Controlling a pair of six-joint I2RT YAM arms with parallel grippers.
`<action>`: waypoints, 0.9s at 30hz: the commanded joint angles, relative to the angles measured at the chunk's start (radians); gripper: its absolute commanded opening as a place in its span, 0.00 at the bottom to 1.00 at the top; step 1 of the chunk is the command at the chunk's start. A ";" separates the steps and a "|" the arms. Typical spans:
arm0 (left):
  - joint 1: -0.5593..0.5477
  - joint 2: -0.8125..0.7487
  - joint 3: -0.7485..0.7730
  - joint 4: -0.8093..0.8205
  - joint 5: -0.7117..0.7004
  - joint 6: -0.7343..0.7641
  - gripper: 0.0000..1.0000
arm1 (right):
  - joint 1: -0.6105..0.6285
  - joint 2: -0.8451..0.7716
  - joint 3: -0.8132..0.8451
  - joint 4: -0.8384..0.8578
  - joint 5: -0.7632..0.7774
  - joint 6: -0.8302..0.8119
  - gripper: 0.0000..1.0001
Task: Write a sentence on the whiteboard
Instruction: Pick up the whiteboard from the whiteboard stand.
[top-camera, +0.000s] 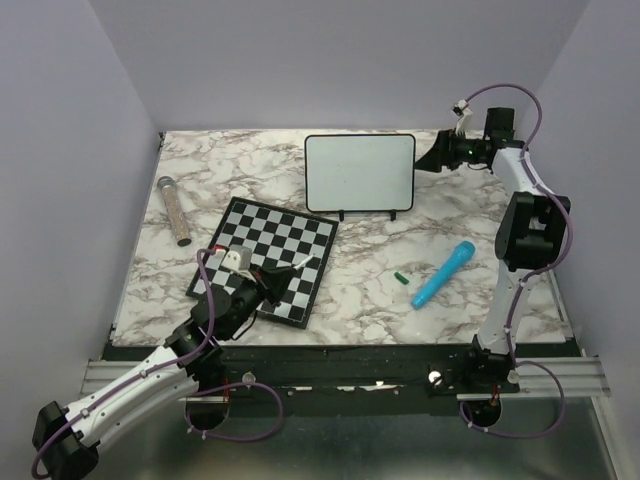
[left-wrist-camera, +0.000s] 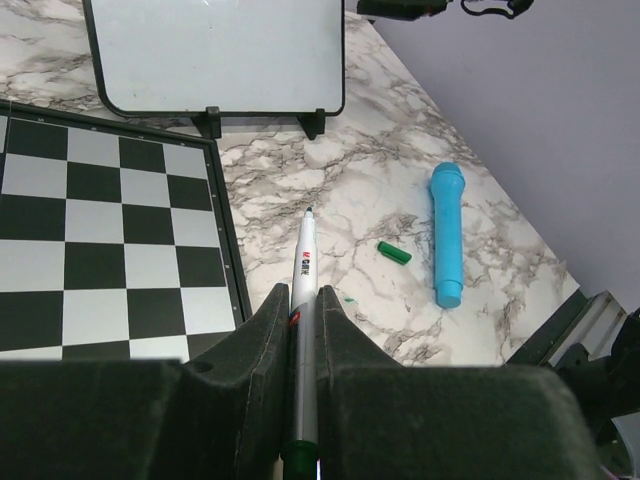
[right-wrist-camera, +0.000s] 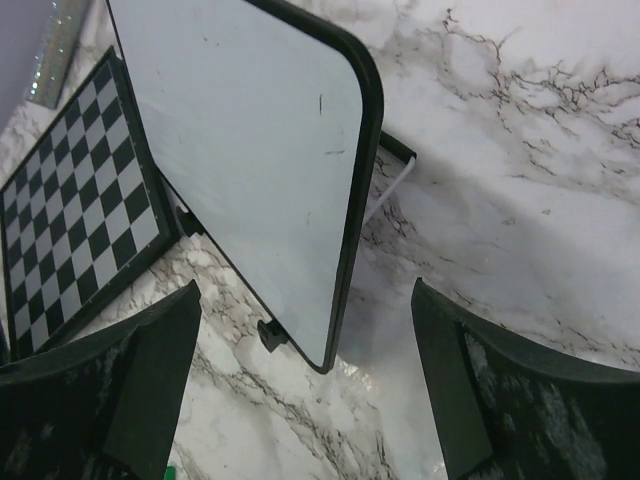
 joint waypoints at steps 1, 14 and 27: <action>0.004 0.047 0.041 0.035 -0.017 0.025 0.00 | 0.008 0.084 0.086 0.078 -0.111 0.139 0.92; 0.009 0.147 0.089 0.060 0.005 0.042 0.00 | 0.062 0.282 0.281 0.120 -0.227 0.317 0.75; 0.012 0.188 0.121 0.058 0.023 0.045 0.00 | 0.075 0.359 0.294 0.329 -0.361 0.554 0.44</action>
